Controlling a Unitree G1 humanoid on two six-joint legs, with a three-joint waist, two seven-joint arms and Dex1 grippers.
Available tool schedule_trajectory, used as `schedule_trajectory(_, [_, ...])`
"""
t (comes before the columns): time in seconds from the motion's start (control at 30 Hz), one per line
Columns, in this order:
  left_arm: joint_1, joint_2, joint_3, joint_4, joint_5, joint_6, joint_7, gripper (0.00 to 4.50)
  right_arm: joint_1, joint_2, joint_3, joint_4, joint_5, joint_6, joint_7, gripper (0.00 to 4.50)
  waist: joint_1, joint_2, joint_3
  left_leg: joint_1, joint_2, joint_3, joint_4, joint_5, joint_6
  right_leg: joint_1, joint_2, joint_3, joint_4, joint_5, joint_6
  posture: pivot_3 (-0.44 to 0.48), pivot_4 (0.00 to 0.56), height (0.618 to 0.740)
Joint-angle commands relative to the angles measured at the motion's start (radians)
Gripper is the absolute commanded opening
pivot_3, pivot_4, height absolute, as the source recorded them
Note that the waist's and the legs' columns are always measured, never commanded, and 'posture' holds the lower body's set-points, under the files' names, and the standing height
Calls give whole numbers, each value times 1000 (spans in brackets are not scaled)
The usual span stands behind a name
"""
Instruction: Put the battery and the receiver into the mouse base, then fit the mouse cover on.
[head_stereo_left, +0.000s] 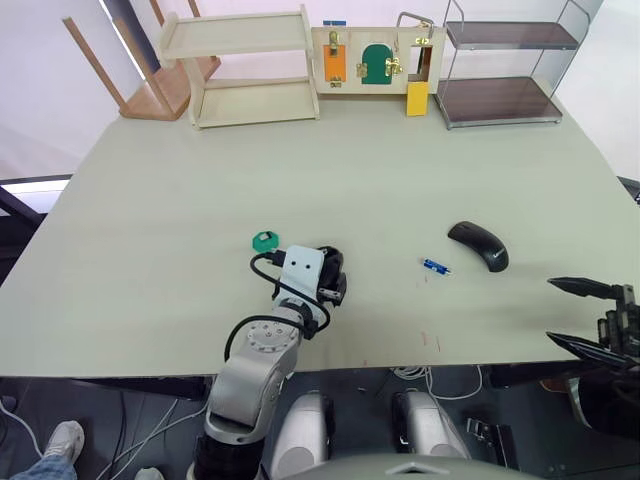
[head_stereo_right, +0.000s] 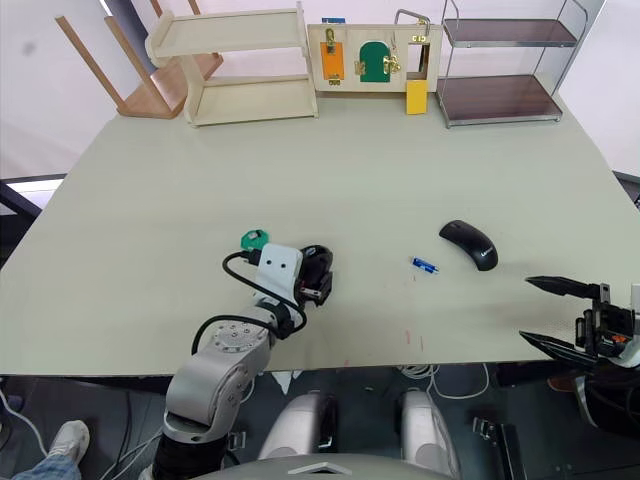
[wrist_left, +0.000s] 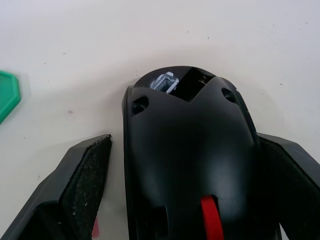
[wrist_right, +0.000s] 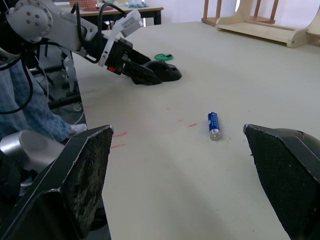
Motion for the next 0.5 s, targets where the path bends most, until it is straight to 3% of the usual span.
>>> schedule_trajectory(0.03, [6,-8,6,-21,-4,15,-7,4500,-10,3,-40,-32,3,9,6,4383,0,0,0,0,0,0,0,0,0,0,0,0,0,0,0,0,150,740])
schedule_trajectory(0.13, [1,-13,8,-9,-4,20,-8,3705,-10,3,-47,-39,0,18,6,4500,0,0,0,0,0,0,0,0,0,0,0,0,0,0,0,0,150,740])
schedule_trajectory(0.2, [-2,-16,8,-7,-1,20,-7,2896,-10,2,-51,-40,-1,21,6,4500,0,0,0,0,0,0,0,0,0,0,0,0,0,0,0,0,150,740])
schedule_trajectory(0.5, [-13,-12,18,6,11,-14,-8,2909,-18,6,-63,-49,-12,36,6,4500,1,0,0,0,0,0,0,0,0,0,0,0,0,0,0,0,150,740])
